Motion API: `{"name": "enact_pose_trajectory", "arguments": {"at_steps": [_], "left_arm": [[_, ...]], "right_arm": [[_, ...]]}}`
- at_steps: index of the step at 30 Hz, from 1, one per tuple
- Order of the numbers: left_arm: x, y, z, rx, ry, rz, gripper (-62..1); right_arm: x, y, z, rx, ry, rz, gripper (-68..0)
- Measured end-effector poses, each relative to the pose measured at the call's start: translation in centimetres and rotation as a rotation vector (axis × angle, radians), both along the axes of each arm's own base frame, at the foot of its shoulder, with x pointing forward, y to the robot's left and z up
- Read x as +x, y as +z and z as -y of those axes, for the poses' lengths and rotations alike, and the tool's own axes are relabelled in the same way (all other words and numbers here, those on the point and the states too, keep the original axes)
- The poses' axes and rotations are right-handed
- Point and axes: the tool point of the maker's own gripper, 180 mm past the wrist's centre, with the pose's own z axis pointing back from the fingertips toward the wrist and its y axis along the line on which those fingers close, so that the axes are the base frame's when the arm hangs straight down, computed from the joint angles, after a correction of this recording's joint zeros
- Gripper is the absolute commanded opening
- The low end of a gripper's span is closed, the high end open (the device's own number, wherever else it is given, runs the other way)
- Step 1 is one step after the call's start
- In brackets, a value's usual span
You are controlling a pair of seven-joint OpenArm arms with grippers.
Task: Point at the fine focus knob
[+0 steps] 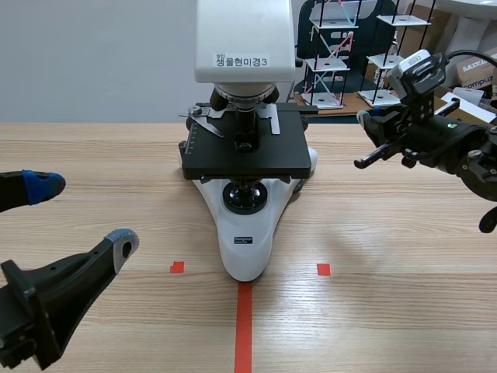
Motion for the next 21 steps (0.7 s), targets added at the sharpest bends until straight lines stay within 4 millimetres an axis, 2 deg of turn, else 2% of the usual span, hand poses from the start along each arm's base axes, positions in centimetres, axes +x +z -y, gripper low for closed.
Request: {"name": "enact_pose_trajectory", "arguments": {"at_steps": [21], "left_arm": [[0.00,0.00,0.00,0.000,0.000,0.000,1.4]], "right_arm": [[-0.33,-0.45,-0.43,-0.018,0.032,-0.018,-67.7]]}}
